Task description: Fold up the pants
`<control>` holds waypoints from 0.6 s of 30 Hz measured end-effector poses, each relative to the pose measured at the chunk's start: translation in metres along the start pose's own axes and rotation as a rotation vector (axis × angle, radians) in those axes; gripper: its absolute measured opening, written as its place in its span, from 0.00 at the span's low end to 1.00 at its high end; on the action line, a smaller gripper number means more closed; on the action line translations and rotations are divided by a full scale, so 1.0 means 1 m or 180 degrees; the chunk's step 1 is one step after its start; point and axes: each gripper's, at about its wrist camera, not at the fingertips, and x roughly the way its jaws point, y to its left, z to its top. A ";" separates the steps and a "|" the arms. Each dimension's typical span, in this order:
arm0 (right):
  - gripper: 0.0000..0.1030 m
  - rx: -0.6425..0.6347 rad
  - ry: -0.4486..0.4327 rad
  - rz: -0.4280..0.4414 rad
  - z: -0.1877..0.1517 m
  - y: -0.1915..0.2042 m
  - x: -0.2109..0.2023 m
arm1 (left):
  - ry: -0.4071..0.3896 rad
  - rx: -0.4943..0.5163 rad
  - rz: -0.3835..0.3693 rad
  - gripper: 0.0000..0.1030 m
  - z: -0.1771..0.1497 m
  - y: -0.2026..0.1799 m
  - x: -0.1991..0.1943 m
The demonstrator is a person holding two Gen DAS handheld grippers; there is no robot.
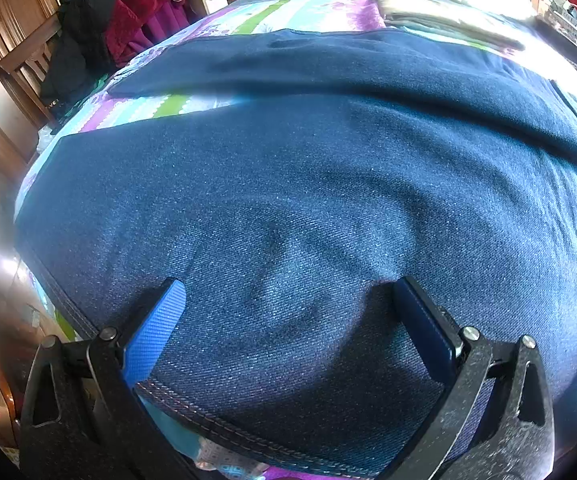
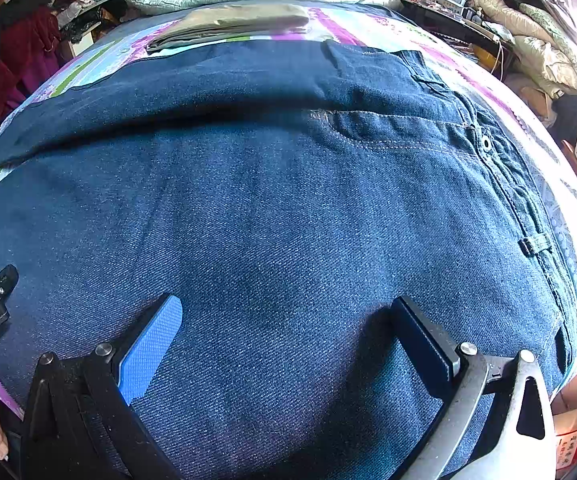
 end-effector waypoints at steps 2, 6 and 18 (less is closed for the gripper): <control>1.00 0.0000 0.0000 0.0003 0.002 0.000 0.001 | 0.0003 -0.0005 0.0000 1.00 0.000 0.002 -0.001; 1.00 0.0001 -0.0011 0.0008 -0.001 0.000 0.000 | 0.0006 -0.0001 0.0021 1.00 -0.003 -0.008 -0.005; 1.00 -0.0073 -0.0257 0.0131 -0.011 -0.002 -0.005 | 0.0038 0.0012 0.0001 1.00 -0.006 -0.021 -0.011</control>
